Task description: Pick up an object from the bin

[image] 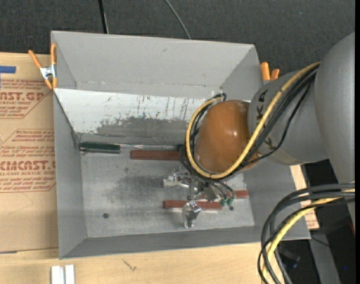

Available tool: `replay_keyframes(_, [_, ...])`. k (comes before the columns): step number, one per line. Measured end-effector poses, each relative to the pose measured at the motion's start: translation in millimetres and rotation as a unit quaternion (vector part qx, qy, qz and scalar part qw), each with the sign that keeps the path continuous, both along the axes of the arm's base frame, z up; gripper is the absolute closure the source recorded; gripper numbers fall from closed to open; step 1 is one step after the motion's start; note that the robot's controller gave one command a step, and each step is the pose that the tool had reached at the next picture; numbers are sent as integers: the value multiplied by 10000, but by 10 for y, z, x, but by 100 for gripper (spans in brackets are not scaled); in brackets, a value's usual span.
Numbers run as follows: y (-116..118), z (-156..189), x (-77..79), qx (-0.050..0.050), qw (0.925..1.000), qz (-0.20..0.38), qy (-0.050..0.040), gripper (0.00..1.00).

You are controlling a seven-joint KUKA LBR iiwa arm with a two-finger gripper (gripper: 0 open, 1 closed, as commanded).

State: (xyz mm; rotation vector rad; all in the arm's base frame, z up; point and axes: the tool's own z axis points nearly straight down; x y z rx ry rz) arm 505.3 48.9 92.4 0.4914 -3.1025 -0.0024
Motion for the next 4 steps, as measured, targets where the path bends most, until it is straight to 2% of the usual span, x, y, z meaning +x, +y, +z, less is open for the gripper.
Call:
replay_keyframes(1, [16,-24,-16,1,10000,15,23,0])
replay_keyframes(2, [-182,-164,539,28,9972,742,-44,100])
replay_keyframes(3, [-183,-164,539,28,9972,742,-45,100])
replay_keyframes(4, [-228,1388,627,-4,9969,789,-41,100])
